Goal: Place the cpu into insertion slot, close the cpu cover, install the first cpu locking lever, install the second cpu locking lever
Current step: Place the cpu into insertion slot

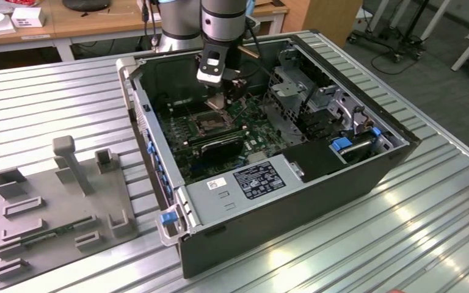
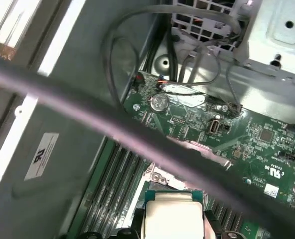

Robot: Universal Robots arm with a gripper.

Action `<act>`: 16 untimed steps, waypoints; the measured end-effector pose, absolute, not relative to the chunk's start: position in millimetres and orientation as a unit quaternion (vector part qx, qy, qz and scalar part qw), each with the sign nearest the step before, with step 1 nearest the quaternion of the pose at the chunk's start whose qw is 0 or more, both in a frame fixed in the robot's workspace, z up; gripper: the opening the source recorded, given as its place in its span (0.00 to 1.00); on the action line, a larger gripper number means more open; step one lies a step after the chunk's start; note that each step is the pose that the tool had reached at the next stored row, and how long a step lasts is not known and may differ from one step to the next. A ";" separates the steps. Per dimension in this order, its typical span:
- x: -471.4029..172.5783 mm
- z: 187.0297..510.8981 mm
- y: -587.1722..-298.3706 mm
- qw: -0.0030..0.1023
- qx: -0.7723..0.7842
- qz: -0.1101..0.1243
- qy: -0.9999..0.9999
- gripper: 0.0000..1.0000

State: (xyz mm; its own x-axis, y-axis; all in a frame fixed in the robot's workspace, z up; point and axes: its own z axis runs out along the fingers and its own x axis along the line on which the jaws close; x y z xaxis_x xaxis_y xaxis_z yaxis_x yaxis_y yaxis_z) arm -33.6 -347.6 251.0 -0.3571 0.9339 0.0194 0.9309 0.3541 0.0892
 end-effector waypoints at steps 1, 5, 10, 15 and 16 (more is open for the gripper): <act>-33.6 251.0 -347.6 0.017 0.567 0.042 0.822 0.54; -33.6 251.0 -347.6 0.017 0.567 0.042 0.822 0.54; -33.6 250.5 -347.6 0.019 0.591 0.042 0.805 0.54; -33.6 249.6 -347.6 0.021 0.627 0.041 0.778 0.54; -33.6 249.4 -347.6 0.021 0.634 0.041 0.772 0.54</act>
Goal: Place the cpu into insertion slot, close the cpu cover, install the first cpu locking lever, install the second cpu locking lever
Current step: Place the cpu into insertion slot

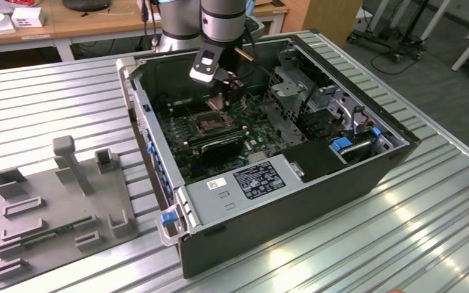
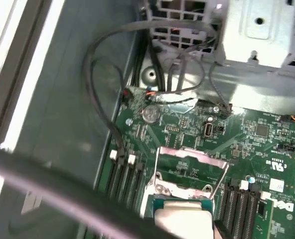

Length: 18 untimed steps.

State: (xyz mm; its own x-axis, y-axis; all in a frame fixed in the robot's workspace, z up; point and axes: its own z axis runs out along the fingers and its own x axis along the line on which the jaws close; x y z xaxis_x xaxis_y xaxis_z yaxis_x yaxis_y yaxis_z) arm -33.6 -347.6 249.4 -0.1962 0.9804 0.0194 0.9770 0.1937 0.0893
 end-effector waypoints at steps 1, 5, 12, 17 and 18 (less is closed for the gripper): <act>-33.6 249.2 -347.6 0.021 0.640 0.041 0.767 0.54; -33.6 248.5 -347.6 0.023 0.667 0.040 0.743 0.54; -33.6 248.5 -347.6 0.022 0.672 0.039 0.739 0.54; -33.4 248.3 -347.6 0.011 0.673 0.029 0.739 0.54; -33.4 248.3 -347.6 0.011 0.673 0.029 0.739 0.54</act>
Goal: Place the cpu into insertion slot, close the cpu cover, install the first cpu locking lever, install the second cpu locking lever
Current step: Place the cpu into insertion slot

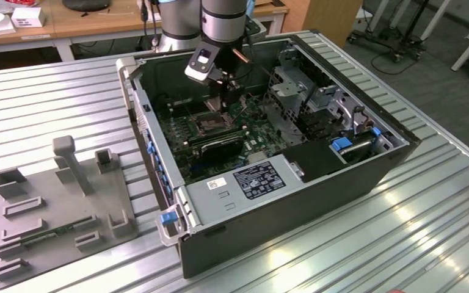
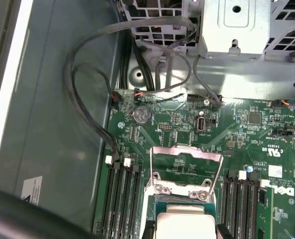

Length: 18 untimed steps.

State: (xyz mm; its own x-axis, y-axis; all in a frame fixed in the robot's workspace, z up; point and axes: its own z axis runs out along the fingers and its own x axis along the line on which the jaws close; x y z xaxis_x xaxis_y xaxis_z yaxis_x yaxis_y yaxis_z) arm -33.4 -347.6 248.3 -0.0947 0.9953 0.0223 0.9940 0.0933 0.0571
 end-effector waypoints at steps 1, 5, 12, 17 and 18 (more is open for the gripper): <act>-33.3 248.3 -347.6 0.011 0.673 0.029 0.739 0.54; -33.3 247.1 -347.6 0.011 0.687 0.029 0.726 0.54; -40.0 243.9 -346.2 0.010 0.695 0.030 0.718 0.54; -40.6 237.8 -344.5 0.011 0.700 0.030 0.714 0.54; -40.6 236.8 -344.3 0.011 0.700 0.030 0.713 0.54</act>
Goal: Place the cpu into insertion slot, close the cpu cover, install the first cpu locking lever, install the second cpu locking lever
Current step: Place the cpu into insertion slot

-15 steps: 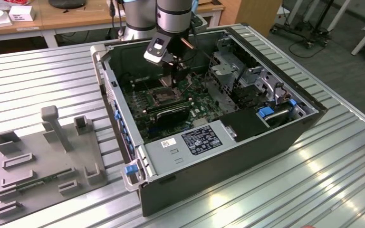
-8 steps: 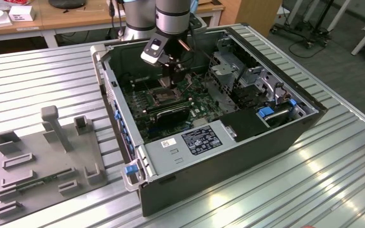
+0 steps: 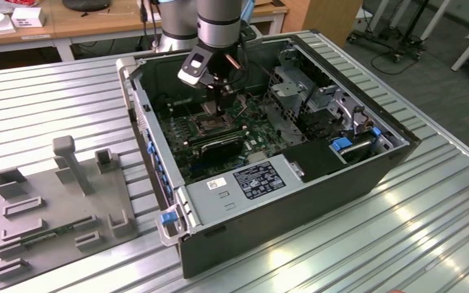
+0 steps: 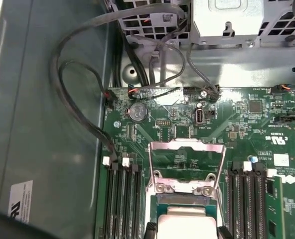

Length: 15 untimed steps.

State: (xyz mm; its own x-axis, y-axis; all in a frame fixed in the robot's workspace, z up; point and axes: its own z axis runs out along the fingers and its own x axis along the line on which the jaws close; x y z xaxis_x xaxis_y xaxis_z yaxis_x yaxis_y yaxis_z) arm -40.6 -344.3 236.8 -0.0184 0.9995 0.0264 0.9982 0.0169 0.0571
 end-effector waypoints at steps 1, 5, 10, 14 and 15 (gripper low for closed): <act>-40.6 236.2 -344.1 0.011 0.701 0.030 0.712 0.54; -40.6 234.2 -344.1 0.010 0.705 0.030 0.709 0.54; -40.6 231.7 -344.1 0.010 0.708 0.031 0.705 0.54; -40.6 229.1 -344.1 0.010 0.708 0.031 0.705 0.54; -40.6 228.2 -344.1 0.010 0.708 0.031 0.705 0.54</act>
State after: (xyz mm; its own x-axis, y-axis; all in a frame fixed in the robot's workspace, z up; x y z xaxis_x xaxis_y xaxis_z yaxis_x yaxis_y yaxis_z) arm -40.6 -344.1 228.2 0.0038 0.9995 0.0303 0.9983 -0.0055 0.0572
